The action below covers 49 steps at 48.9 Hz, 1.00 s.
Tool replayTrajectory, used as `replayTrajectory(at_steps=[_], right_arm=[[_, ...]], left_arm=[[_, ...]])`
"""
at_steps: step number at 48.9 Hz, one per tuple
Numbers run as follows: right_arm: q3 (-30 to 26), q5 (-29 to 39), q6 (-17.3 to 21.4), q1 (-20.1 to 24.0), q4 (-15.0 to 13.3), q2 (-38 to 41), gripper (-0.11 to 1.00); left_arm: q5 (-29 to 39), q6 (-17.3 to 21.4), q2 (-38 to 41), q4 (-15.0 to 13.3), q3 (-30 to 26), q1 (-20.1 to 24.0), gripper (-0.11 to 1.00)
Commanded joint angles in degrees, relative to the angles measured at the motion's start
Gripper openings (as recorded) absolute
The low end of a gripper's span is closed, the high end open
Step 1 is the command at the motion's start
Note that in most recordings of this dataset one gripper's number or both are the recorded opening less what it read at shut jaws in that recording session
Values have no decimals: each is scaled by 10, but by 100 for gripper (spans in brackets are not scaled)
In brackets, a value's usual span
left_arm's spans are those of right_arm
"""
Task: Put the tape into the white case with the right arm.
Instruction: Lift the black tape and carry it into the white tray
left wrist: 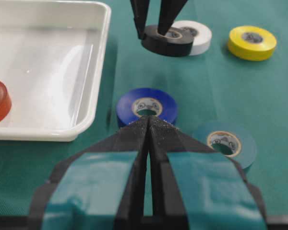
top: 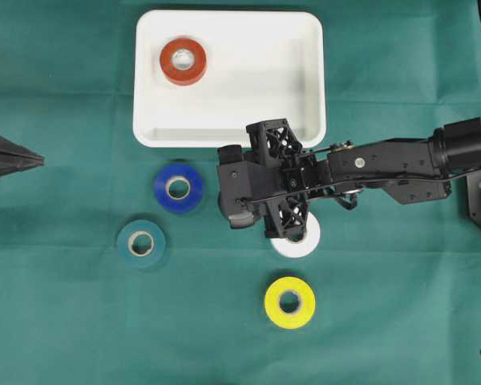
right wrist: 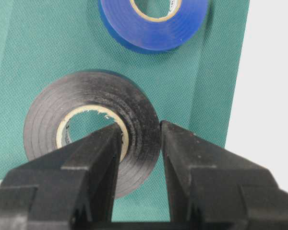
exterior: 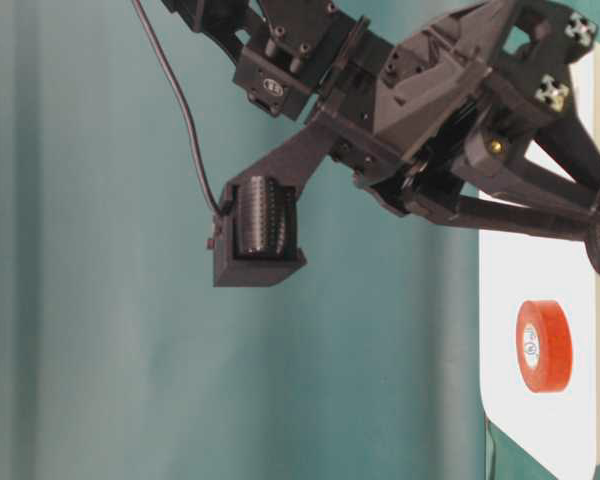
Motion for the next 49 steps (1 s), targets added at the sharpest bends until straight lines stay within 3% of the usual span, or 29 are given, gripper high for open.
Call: replayTrajectory(at_steps=[1,49], right_arm=[[-18,-3,2,-9,-2,-20,0],[-48,-39,2,-193,-3,0,0]], left_arm=[[-3,-1,4,-1,-8,0,0],[-3,-1,4,-1,-8,0,0]])
